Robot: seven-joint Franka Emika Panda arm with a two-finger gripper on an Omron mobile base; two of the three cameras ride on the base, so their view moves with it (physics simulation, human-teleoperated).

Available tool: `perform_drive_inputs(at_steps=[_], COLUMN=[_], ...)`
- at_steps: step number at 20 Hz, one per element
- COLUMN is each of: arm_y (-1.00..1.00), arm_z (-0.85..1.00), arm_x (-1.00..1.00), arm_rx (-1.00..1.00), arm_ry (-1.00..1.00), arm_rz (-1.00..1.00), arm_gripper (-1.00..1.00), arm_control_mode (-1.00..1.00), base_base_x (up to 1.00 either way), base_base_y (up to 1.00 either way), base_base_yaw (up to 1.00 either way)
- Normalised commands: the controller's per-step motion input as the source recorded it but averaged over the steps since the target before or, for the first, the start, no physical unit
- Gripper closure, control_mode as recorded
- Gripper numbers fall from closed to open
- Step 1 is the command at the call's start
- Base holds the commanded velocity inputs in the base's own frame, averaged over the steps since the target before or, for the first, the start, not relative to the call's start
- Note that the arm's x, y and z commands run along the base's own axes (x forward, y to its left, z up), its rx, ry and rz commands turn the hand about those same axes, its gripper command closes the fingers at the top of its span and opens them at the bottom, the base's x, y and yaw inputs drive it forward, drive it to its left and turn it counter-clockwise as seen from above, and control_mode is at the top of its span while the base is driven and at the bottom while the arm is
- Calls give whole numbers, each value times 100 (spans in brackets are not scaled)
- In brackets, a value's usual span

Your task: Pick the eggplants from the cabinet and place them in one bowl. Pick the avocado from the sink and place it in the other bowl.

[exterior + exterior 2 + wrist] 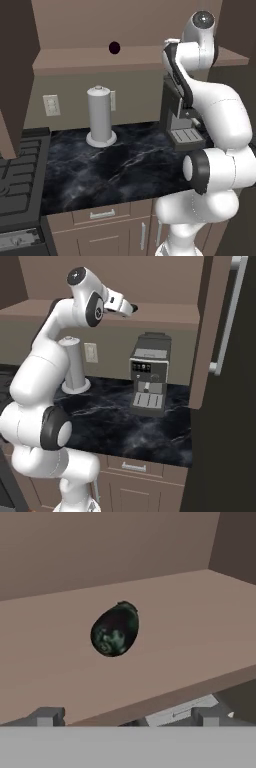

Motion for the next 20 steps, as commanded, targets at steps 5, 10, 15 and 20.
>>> perform_drive_inputs(at_steps=[5,10,15,20], arm_y=[-9,-1,0,-7], arm_z=[0,0,0,0], arm_x=[35,34,31,29], arm_rx=[0,0,0,0], arm_ry=[0,0,0,0], arm_rz=[0,0,0,0], arm_gripper=[-100,-100,-100,-100], arm_control_mode=[-100,-100,-100,-100], base_base_x=[0,0,0,0], base_base_y=[0,0,0,0], base_base_yaw=[0,0,0,0])
